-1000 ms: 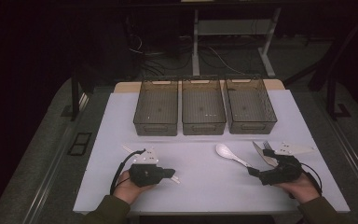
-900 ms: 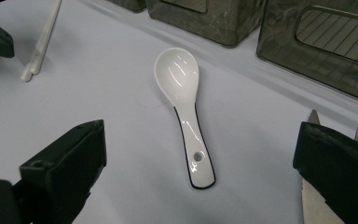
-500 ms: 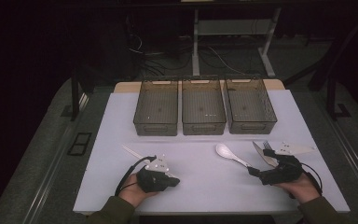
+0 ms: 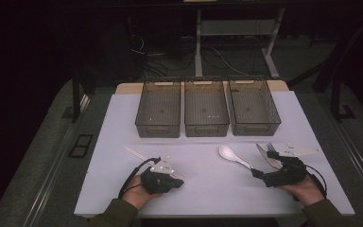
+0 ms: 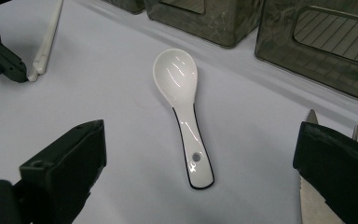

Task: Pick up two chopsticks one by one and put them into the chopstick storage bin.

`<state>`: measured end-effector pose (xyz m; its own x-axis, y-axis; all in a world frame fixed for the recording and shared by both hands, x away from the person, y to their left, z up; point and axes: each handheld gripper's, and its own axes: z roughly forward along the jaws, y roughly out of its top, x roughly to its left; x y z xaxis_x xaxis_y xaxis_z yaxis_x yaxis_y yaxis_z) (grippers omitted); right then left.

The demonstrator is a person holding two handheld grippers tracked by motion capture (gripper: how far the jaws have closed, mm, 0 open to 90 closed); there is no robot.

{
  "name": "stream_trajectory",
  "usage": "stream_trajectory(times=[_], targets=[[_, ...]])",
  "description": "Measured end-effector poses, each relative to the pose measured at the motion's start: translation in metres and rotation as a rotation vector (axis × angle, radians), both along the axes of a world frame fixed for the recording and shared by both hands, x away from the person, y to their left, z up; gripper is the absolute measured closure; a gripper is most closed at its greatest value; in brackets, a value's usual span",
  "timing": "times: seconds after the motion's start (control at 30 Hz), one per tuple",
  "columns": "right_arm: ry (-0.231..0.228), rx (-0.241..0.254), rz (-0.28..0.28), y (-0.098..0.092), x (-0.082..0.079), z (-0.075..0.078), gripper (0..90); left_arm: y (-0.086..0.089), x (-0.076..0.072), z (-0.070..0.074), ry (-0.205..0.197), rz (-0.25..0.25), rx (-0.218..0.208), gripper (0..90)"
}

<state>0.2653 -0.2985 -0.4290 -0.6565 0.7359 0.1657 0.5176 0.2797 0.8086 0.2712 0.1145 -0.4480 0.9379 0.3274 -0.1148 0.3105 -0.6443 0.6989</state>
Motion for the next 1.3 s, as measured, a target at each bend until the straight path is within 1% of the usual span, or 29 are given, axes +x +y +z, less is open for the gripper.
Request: stream_trajectory(times=[0.17,0.2,0.3,0.33,0.4,0.57,0.6,0.67,0.7,0.77,0.87,0.9,0.93,0.97,1.17,1.3], targets=[[0.001,0.001,-0.002,0.000,0.000,0.000,2.5,-0.003,0.002,0.000,-0.010,0.010,0.002,88.8],[0.002,0.000,-0.003,0.000,0.000,0.000,2.5,-0.005,0.004,0.000,-0.019,0.010,0.006,88.8],[0.001,-0.001,-0.003,0.000,0.000,0.000,2.5,-0.006,0.005,0.000,-0.021,0.018,0.004,88.8],[0.001,0.000,-0.002,0.000,0.000,0.000,2.5,-0.007,0.007,0.000,-0.025,0.018,0.009,88.9],[0.001,0.000,-0.002,0.000,0.000,0.000,2.5,-0.008,0.008,0.000,-0.027,0.023,0.003,88.8],[0.001,0.000,-0.002,0.000,0.000,0.000,2.5,-0.013,0.014,0.000,-0.042,0.038,0.009,88.8],[0.001,-0.001,-0.001,0.000,0.000,0.000,2.5,-0.014,0.015,0.000,-0.048,0.035,0.013,88.9],[0.001,0.000,0.000,0.000,0.000,0.000,2.5,-0.016,0.016,-0.001,-0.047,0.046,0.005,88.8],[0.000,-0.001,0.000,0.000,0.001,0.000,2.6,-0.016,0.018,-0.001,-0.053,0.038,0.012,88.9],[0.001,-0.001,0.000,0.000,0.001,0.000,2.6,-0.017,0.018,-0.001,-0.057,0.040,0.012,88.9],[0.002,-0.001,0.000,0.000,0.001,0.000,2.5,-0.019,0.021,-0.001,-0.061,0.048,0.013,88.8],[0.002,-0.001,0.000,0.000,0.000,0.000,2.5,-0.020,0.022,0.000,-0.062,0.048,0.021,88.9],[0.002,-0.001,-0.001,0.000,0.000,0.000,2.5,-0.021,0.022,-0.001,-0.063,0.055,0.012,88.8],[0.002,0.000,-0.001,0.000,0.000,0.000,2.5,-0.021,0.023,-0.001,-0.066,0.052,0.020,88.9],[0.003,0.000,-0.001,-0.001,0.001,0.000,2.5,-0.025,0.030,-0.001,-0.075,0.069,0.016,88.9],[0.003,0.000,-0.001,-0.001,0.000,0.000,2.6,-0.026,0.034,-0.001,-0.083,0.079,0.022,88.9]])
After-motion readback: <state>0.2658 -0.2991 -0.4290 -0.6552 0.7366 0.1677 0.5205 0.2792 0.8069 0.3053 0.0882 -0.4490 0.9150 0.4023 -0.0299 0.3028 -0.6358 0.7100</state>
